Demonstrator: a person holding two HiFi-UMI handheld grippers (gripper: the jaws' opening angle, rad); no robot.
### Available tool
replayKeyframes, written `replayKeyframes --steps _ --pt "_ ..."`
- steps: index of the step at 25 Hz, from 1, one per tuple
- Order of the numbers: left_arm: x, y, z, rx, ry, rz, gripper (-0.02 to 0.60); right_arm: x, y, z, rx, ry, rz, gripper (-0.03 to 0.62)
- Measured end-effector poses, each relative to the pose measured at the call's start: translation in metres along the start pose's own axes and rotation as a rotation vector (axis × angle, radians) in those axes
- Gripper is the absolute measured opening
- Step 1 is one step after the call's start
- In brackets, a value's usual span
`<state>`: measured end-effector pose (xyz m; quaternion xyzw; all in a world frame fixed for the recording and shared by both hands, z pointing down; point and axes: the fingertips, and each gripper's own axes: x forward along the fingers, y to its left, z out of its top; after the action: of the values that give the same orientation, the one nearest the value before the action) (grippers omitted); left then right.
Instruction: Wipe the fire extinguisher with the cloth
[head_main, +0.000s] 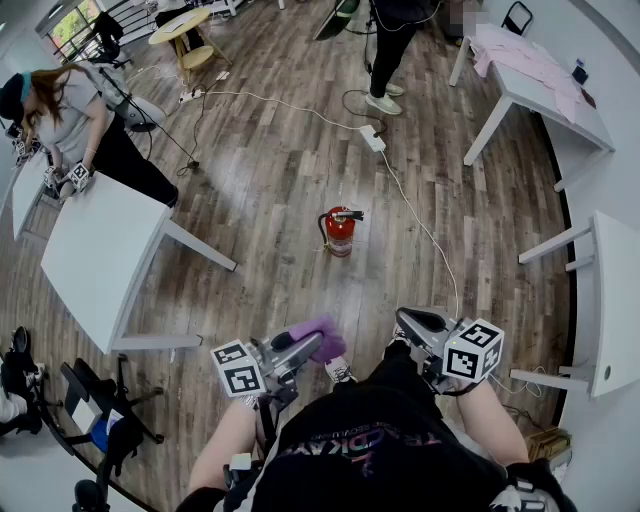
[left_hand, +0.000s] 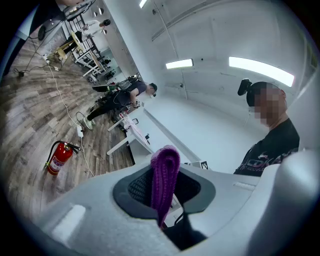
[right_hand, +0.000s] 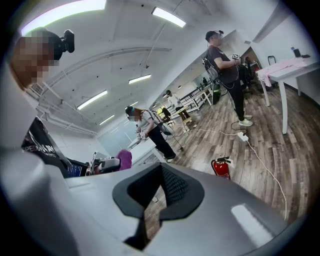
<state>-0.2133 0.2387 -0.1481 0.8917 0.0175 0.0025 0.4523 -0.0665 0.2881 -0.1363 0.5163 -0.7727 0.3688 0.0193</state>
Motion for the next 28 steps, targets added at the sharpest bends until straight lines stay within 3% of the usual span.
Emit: replayKeyframes --steps 21,28 --pt "-0.001 0.006 0.004 -0.014 -0.015 0.002 0.072 0.011 0.003 0.006 -0.017 0.006 0.029 0.003" --pt "0.002 0.024 -0.003 -0.021 -0.019 0.034 0.072 0.008 -0.016 0.007 -0.013 -0.002 0.012 0.005"
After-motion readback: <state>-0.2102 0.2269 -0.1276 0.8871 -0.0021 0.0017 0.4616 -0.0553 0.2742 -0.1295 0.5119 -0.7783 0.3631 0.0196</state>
